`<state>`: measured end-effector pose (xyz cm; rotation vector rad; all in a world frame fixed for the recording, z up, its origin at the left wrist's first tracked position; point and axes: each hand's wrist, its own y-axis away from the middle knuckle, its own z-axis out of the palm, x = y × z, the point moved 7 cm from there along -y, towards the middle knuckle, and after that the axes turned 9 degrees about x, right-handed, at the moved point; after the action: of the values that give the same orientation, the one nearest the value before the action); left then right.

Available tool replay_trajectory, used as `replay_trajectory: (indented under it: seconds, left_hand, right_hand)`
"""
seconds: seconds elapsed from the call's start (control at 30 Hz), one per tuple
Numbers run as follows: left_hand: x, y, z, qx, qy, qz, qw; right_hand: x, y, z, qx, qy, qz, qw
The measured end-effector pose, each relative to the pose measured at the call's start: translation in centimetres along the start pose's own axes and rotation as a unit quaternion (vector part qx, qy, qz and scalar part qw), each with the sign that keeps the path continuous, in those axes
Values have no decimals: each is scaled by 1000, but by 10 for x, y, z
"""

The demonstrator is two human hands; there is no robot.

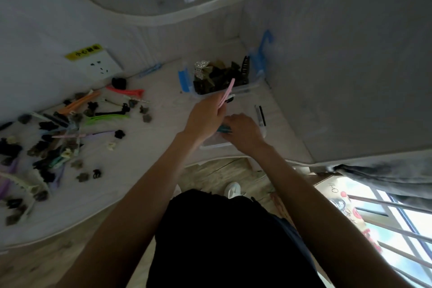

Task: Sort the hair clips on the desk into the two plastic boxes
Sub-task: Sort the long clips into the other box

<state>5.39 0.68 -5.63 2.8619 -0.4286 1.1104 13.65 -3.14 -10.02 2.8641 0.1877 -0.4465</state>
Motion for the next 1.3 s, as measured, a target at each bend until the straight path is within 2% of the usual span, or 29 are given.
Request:
replay_trajectory:
  seconds: [0.17, 0.33, 0.43, 0.67, 0.77, 0.83, 0.9, 0.97, 1.03, 1.17, 1.23, 1.3]
  left_hand:
    - [-12, 4, 9, -54, -100, 19, 993]
    - [-5, 2, 27, -108, -133, 72, 983]
    - [-13, 4, 29, -128, -156, 80, 976]
    - [-39, 25, -16, -17, -154, 139, 978]
    - [-59, 49, -41, 36, -100, 131, 986]
    - [-80, 66, -65, 106, -58, 94, 988]
    - [-109, 84, -88, 166, -34, 17, 985]
    - [-145, 102, -108, 203, -33, -65, 977]
    - [-183, 119, -128, 220, -39, -150, 963]
    - [-240, 138, -162, 187, -71, -249, 948]
    - [-255, 132, -171, 153, -93, -243, 953]
    - [-264, 116, -175, 112, -131, -200, 965]
  right_hand:
    - [23, 13, -11, 34, -85, 41, 995]
    - [43, 33, -36, 170, -92, 61, 979]
    - [42, 36, -39, 196, -87, 52, 975]
    - [36, 36, -28, 169, -47, 63, 982]
    - [20, 39, -32, 210, -51, 52, 975]
    - [-5, 37, -37, 251, -72, 23, 965]
    - [-38, 31, -38, 261, -98, -20, 960]
    - [-78, 19, -29, 229, -139, -73, 961]
    - [-118, 4, -10, 165, -164, -114, 966]
    - [-172, -31, 38, 53, -143, -140, 978]
    - [-188, -55, 53, 39, -127, -119, 984]
    - [-200, -83, 60, 47, -105, -88, 989]
